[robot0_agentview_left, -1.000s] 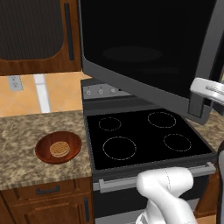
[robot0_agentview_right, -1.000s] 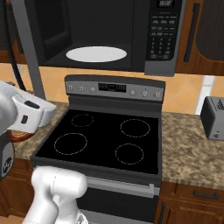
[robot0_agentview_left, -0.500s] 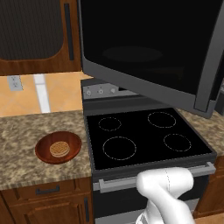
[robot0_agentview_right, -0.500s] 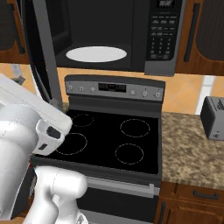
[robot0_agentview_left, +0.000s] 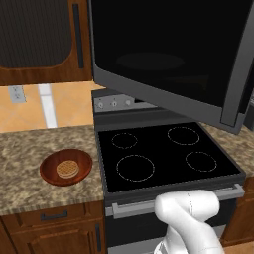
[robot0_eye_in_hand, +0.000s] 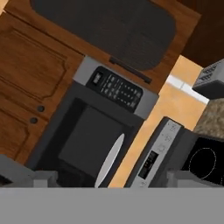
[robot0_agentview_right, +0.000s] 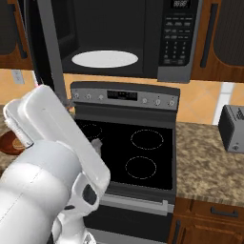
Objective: Open the microwave, place the bowl with waffle inside the microwave, then close the microwave door and turn it on.
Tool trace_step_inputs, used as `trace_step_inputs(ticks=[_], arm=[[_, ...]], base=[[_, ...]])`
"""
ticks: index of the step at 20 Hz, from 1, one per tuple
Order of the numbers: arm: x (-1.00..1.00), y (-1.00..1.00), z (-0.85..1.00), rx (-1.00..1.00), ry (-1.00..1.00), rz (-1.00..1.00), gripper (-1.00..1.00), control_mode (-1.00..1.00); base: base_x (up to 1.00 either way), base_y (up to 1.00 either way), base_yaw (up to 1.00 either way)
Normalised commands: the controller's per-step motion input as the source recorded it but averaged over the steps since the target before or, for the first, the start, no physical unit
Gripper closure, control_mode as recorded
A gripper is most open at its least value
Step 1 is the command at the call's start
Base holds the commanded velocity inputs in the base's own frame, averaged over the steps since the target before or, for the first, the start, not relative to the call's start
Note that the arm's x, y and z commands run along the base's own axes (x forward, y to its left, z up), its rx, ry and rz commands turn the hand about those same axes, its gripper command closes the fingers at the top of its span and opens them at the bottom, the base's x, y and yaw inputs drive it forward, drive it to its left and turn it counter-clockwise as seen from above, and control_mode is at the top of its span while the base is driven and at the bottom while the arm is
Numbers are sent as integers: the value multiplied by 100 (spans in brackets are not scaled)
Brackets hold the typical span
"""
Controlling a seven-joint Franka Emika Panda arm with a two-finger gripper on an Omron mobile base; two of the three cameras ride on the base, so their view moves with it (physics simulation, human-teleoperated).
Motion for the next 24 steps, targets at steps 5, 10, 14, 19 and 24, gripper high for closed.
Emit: trace_step_inputs(ticks=[5,10,14,19,24], arm=[[77,-26,-91,18,41,8,-100,-100],[91,-4,-43,37,14,18,-100,-100],[52,-22,-3,47,2,20,-100,-100],[63,8,-31,31,5,35,-100,-100],[29,22,-11,20,0,36,-100,-100]], base=[[0,0,0],[0,0,0],[0,0,0],[0,0,0],[0,0,0]])
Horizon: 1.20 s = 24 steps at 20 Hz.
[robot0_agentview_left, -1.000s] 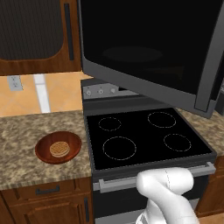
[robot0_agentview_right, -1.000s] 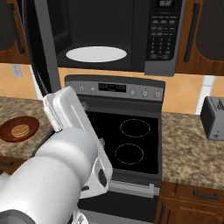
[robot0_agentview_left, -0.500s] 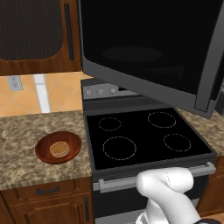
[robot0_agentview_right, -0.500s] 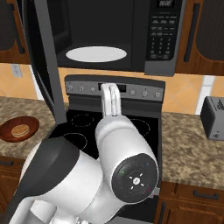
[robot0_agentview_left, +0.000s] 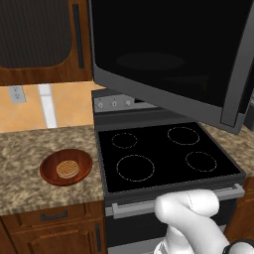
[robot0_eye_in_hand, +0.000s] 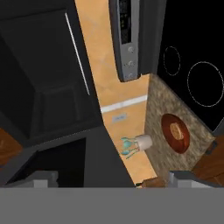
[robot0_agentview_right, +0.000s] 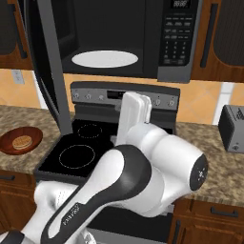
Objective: Open the microwave, place the bowl with waffle inside the microwave, then close the microwave door and turn it on.
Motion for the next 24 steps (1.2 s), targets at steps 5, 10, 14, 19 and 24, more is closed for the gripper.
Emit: trace_step_inputs(ticks=[5,10,14,19,24], arm=[[30,42,0,9,-2,29,-100,-100],[35,54,5,6,-7,33,-100,-100],[19,29,21,17,-13,41,-100,-100],[1,44,3,9,-23,35,-100,-100],[-15,72,20,0,-27,20,-100,-100]], base=[[0,0,0],[0,0,0],[0,0,0],[0,0,0],[0,0,0]])
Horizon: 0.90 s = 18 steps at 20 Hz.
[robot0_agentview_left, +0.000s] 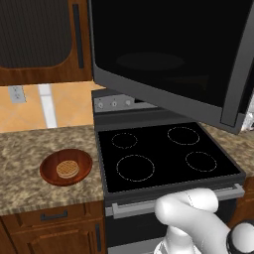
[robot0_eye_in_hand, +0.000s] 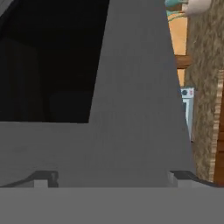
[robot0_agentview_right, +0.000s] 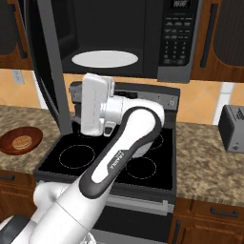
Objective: Open the microwave, place the bowl with waffle inside the microwave, then close the microwave door and turn it on.
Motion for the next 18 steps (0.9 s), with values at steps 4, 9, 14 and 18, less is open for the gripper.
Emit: trace_step_inputs(ticks=[4,9,14,18], arm=[[-43,80,51,0,-26,17,-100,-100],[-55,100,39,0,-19,9,-100,-100],[-29,100,3,-1,-4,0,-100,-100],[-12,100,16,-4,-6,0,-100,-100]], base=[[0,0,0],[0,0,0],[0,0,0],[0,0,0]])
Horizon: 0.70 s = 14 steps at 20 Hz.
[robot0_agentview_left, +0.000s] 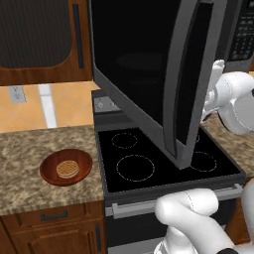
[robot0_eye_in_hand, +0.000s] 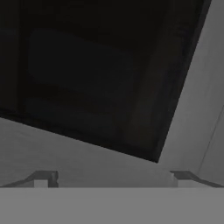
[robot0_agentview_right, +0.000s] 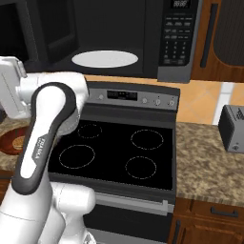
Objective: Open the microwave, place the bowl with waffle inside the microwave, then close the microwave door and turn it on.
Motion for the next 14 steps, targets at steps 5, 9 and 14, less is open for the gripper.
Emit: trace_step_inputs(ticks=[5,9,14], arm=[[-1,100,22,-12,-9,0,-100,-100],[-20,41,8,-5,-19,-16,-100,-100],[-28,-100,-26,0,-13,-29,-100,-100]], base=[[0,0,0],[0,0,0],[0,0,0]])
